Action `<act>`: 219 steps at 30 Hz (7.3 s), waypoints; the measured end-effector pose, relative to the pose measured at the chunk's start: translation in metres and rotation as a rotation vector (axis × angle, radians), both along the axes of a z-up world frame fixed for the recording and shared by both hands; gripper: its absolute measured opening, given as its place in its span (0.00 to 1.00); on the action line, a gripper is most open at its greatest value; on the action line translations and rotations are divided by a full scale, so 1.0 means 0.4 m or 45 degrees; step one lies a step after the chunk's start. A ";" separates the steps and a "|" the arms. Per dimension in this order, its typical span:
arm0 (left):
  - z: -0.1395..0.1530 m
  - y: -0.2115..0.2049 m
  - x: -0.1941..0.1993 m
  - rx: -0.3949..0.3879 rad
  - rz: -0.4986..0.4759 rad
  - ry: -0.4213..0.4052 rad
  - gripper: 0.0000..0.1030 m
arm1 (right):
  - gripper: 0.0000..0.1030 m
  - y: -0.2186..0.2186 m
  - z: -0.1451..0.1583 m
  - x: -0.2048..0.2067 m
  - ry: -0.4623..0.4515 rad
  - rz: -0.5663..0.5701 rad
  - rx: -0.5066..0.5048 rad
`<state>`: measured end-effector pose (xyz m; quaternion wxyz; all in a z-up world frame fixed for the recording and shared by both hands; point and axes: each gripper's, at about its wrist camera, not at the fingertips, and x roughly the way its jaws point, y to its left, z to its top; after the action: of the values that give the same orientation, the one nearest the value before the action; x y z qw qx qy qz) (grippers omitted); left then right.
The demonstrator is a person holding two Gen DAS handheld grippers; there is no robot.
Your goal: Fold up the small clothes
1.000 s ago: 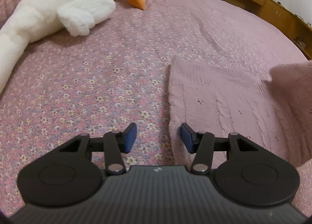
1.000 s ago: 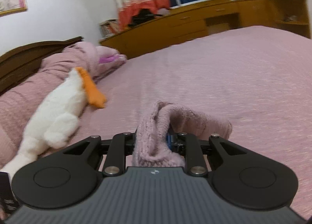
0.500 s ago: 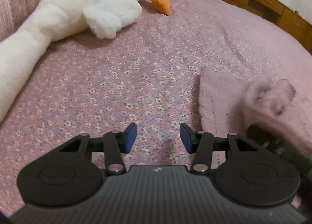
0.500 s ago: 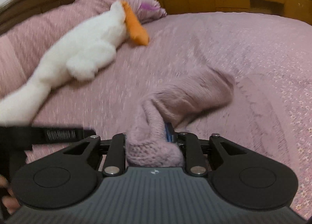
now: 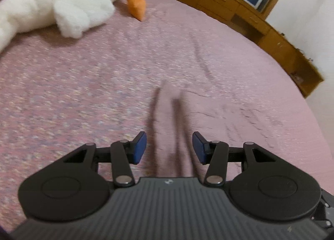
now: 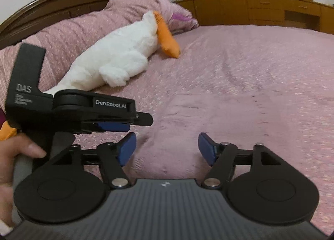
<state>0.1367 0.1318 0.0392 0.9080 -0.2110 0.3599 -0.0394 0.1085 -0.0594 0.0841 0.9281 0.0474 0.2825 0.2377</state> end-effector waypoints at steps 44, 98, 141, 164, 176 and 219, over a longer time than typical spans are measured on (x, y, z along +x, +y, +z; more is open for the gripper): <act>-0.059 0.009 0.023 -0.278 -0.019 0.082 0.50 | 0.93 -0.271 -0.091 0.095 0.257 -0.308 0.410; -0.043 -0.266 -0.348 -0.417 -0.455 0.235 0.40 | 0.52 -0.557 -0.028 -0.342 0.425 -0.334 0.610; -0.034 -0.411 -0.578 0.386 -0.295 0.148 0.73 | 1.00 -0.455 -0.106 -0.739 0.091 -0.431 0.001; -0.095 -0.424 -0.574 0.497 -0.202 0.201 0.73 | 1.00 -0.450 -0.177 -0.692 0.259 -0.494 -0.047; -0.091 -0.427 -0.575 0.495 -0.199 0.195 0.73 | 1.00 -0.449 -0.181 -0.690 0.265 -0.491 -0.047; -0.092 -0.435 -0.567 0.495 -0.202 0.205 0.73 | 1.00 -0.446 -0.185 -0.692 0.270 -0.489 -0.052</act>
<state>-0.0902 -0.0421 0.0025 0.8939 -0.0057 0.4476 -0.0236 -0.1683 -0.2378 0.0101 0.9222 0.1064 0.3691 0.0445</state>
